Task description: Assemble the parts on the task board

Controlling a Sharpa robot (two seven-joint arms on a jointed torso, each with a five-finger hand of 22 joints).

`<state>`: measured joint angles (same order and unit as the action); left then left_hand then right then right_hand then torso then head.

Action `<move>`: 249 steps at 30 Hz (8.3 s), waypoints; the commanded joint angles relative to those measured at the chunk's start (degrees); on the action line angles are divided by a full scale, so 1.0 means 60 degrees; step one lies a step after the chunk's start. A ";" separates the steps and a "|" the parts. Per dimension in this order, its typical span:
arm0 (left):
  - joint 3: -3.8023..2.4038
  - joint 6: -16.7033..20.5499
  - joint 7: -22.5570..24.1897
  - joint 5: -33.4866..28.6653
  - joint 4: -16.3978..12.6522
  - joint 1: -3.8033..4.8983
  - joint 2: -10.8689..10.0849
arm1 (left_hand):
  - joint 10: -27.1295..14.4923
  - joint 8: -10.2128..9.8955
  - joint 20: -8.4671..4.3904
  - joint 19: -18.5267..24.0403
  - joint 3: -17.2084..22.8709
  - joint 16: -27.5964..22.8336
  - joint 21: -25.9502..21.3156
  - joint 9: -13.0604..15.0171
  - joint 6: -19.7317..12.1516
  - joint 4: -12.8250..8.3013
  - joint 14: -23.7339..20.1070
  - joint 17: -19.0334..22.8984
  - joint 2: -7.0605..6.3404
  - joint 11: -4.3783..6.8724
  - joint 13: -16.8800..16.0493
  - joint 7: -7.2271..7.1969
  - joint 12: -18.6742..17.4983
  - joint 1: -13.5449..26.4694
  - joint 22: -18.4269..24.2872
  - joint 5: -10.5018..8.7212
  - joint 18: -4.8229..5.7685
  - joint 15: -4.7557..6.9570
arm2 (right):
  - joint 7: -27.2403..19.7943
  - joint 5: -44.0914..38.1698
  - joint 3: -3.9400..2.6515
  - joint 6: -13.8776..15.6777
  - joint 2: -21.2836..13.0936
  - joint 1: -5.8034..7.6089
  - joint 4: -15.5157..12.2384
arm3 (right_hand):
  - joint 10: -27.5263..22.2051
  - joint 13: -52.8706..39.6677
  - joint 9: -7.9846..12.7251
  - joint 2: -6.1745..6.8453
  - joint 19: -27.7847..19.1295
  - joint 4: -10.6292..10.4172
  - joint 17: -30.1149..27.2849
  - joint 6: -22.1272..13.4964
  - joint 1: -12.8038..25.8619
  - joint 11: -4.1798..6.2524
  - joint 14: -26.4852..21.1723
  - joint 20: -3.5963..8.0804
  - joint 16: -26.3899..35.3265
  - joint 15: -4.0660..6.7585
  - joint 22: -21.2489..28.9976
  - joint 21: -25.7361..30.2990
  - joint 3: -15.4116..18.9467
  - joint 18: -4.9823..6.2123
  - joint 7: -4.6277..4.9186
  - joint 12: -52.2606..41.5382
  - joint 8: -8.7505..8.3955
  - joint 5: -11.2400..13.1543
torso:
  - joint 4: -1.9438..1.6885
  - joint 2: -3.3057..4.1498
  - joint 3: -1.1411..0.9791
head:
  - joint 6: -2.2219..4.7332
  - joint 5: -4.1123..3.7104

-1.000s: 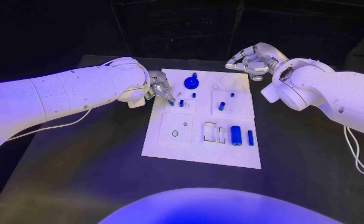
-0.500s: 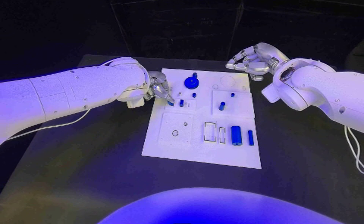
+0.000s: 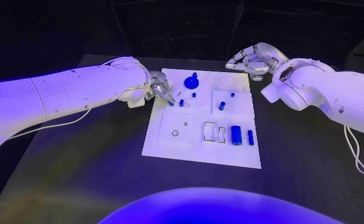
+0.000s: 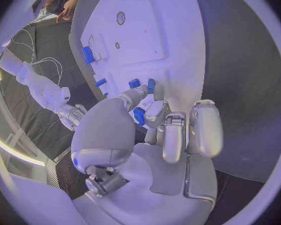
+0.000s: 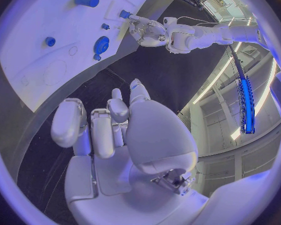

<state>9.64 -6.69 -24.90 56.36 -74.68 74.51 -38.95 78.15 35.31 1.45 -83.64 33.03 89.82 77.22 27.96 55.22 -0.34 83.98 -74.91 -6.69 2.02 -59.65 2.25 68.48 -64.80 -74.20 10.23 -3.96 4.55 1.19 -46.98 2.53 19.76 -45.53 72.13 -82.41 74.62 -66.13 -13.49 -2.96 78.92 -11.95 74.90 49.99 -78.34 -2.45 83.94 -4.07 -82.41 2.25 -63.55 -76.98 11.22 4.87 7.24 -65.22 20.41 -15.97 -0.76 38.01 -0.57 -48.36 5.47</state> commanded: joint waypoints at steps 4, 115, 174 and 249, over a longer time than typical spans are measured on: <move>0.0025 -0.0193 -0.0198 0.0079 0.0053 -0.0026 0.0112 | 0.0104 0.0004 -0.0086 -0.0055 0.0239 0.0029 0.0020 -0.0022 0.0264 -0.0579 0.1003 -0.2515 -0.0097 0.0098 -0.0076 -0.0166 0.0088 0.0312 -0.0029 -0.0039 0.0025 0.0157 | -0.0061 0.0023 -0.0005 -0.0040 0.0015 0.0018 -0.0009 | -0.0054 0.0022 -0.0008 -0.0019 0.0006 -0.0002 0.0240 -0.0058 -0.0077 0.0010 0.0552 -0.0012 0.0017 -0.0053 -0.0005 0.0015 0.0058 0.0049 0.0005 -0.0050 0.0037 -0.0041 | 0.0002 0.0003 -0.0006 | -0.0011 -0.0018; 0.0624 0.2070 0.3899 0.2611 0.2219 -0.0150 0.2278 | -0.3977 -0.2900 0.0549 0.0686 -0.2634 -0.1848 -0.3474 -0.3473 -0.0339 -0.0459 0.0144 0.1164 0.0008 -0.0917 0.7900 0.0830 -0.5945 -0.1902 0.3177 -0.0839 -0.0605 -0.0575 | -0.0251 -0.0106 0.0010 0.0111 0.0292 -0.0057 0.0135 | -0.0098 0.0088 -0.0002 -0.0103 -0.0005 -0.0080 0.0211 -0.0095 -0.0103 0.0007 0.0542 -0.0013 0.0043 -0.0054 0.0014 0.0030 0.0128 0.0052 0.0009 -0.0018 0.0040 -0.0243 | 0.0000 -0.0002 0.0000 | 0.0204 -0.0322; 0.0185 0.2630 0.3894 0.1946 0.1102 -0.0163 0.1035 | -0.2915 -0.3062 0.0389 0.0602 -0.1367 -0.1743 -0.2928 -0.3923 0.0863 -0.0951 0.0200 0.1269 0.0592 -0.0732 0.8479 0.0712 -0.6336 -0.2190 0.2495 -0.1246 -0.0507 -0.0416 | -0.0243 -0.0106 0.0011 0.0044 0.0307 -0.0067 0.0176 | -0.0091 0.0089 -0.0007 -0.0140 -0.0003 -0.0104 0.0228 -0.0071 -0.0114 0.0008 0.0548 -0.0013 0.0034 -0.0054 0.0010 0.0028 0.0145 0.0051 0.0007 -0.0034 0.0060 -0.0260 | -0.0022 -0.0017 -0.0003 | 0.0322 -0.0336; 0.0205 0.1997 0.3753 0.1928 0.1518 -0.0382 0.0913 | -0.3176 -0.3634 0.0500 0.0646 -0.1252 -0.1794 -0.2904 -0.4067 0.0326 -0.1083 0.0168 0.1458 0.0235 -0.0942 0.8814 0.0888 -0.6911 -0.1927 0.2401 -0.1247 -0.0485 -0.0577 | -0.0918 0.0643 0.0012 0.0192 0.0358 -0.0089 0.0324 | -0.2388 0.9923 0.1044 -0.0557 -0.2793 -0.0034 -1.0256 -0.0167 -0.1222 -0.0923 -0.2534 -0.1222 1.2701 -0.1230 0.9816 1.0440 0.1131 0.0947 0.0738 0.8132 -0.0444 -0.0359 | -0.0010 -0.0004 -0.0003 | 0.0279 -0.0370</move>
<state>10.90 5.86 -2.32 68.03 -65.48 72.13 -33.44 59.36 13.69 4.01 -79.88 25.41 79.38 59.70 3.61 57.39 -6.71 83.86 -66.24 -5.01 -3.58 -6.83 7.55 27.29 -76.41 -59.74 2.87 -7.55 1.51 -2.81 -44.01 2.64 20.71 -43.38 71.48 -80.43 59.93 -6.93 -7.35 -6.06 61.77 -12.47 13.67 48.68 -85.37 -8.00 68.22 -11.53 -6.44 -5.30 -4.84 -14.59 18.09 10.25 11.65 -16.70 18.06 -17.97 -0.77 38.00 -0.60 -46.71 3.25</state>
